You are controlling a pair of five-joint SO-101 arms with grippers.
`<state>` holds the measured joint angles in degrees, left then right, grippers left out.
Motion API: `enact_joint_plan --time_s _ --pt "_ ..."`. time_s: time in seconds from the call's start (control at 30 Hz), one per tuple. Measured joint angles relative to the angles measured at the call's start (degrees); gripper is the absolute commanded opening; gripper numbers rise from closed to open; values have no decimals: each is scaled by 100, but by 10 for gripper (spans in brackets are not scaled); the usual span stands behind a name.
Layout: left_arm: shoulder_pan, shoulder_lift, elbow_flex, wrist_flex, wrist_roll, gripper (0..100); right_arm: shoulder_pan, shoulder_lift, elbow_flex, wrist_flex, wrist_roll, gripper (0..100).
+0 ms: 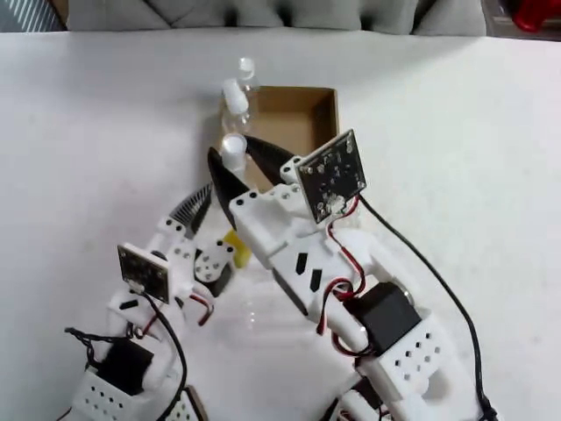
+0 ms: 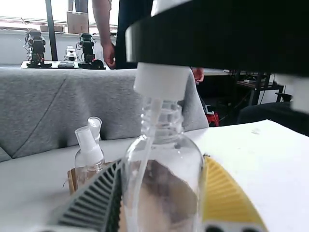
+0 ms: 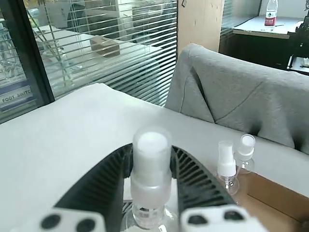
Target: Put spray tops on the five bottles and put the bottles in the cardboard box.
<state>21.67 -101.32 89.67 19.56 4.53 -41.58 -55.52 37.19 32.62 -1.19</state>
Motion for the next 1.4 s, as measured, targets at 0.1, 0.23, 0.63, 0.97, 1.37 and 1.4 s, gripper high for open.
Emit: enact_joint_plan --time_s 0.1,0.23,0.63,0.97,1.37,1.4 --pt "0 0 0 0 0 24 0 0 0 0 0 16" --pt "0 0 0 0 0 24 0 0 0 220 0 16" --pt "0 0 149 0 0 24 -18 0 0 264 0 22" --pt "0 0 149 0 0 24 -18 0 -9 668 0 228" --pt "0 0 149 0 0 24 88 -18 -2004 2681 0 304" --pt "0 0 149 0 0 24 167 -44 -2040 2690 0 271"
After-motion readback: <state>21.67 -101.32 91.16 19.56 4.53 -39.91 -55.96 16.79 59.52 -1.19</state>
